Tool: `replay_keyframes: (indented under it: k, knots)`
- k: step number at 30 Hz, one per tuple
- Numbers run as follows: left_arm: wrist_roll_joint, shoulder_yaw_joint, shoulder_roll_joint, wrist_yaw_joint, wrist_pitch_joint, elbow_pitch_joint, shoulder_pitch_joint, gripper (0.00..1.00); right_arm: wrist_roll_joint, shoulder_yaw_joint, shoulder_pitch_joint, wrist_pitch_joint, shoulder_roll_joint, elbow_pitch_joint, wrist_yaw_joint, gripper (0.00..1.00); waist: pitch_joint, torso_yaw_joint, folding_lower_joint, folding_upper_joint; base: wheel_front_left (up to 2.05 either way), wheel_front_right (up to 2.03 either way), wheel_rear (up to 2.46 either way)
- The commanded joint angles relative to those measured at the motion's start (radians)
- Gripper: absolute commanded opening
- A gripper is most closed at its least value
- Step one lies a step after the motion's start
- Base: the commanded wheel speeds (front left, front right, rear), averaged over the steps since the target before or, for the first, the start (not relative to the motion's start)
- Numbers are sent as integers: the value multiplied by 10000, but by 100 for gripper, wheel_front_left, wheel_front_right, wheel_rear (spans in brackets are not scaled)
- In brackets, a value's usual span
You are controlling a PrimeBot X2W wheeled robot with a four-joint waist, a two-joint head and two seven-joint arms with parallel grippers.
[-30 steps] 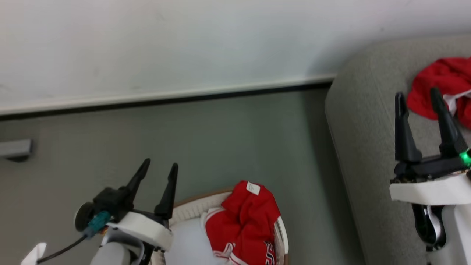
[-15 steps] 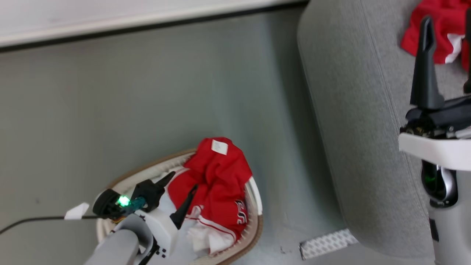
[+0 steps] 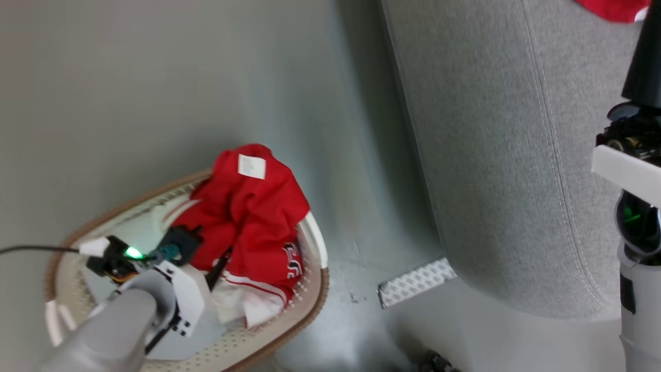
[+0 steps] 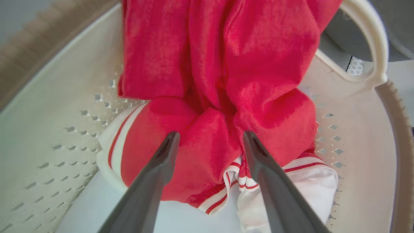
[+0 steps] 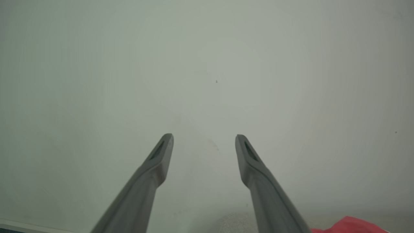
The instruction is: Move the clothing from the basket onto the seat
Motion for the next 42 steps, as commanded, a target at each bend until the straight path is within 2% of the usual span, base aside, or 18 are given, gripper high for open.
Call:
replay_keyframes:
  k: [1, 8, 17, 22, 23, 24, 31, 42]
  knots:
    - [-238, -211, 184, 11, 69, 162, -290, 100, 83, -34, -194, -28, 46, -133, -22, 100, 737, -592, -2, 0, 0, 0, 0]
    - [-876, -1496, 171, 11, 450, 849, -1016, 100, 493, -506, 12, -28, 58, -642, -22, 100, 1227, -571, -2, 0, 2, 2, 2]
    - [-1740, -2829, 256, 10, 1488, 1554, -1538, 100, 427, -226, 141, -28, 55, -891, -22, 100, 1517, -343, -2, 0, 11, 11, 11]
    - [-2104, -3199, 264, 10, 1238, 1385, -1824, 100, 454, -192, 86, -28, 53, -840, -22, 100, 1556, -311, -2, 0, 2, 2, 2]
    - [-2154, -3245, 270, 10, 1105, 1313, -1860, 45, 480, -184, 77, -28, 53, -805, -22, 100, 1547, -314, -2, 0, 0, 0, 0]
    - [-2238, -3282, 295, 10, 968, 1253, -1898, 0, 510, -174, 61, -28, 55, -766, -22, 100, 1534, -321, -2, 0, 0, 0, 0]
    - [-2728, -3480, 495, 10, 493, 990, -1762, 0, 589, -41, -188, -29, 52, -412, -22, 100, 1170, -395, -2, 0, 0, 0, 0]
    - [-3476, -3560, -471, 10, -229, 235, -834, 0, -597, -413, 482, -28, 42, 255, -22, 100, -1534, 964, -2, 0, 0, 0, 0]
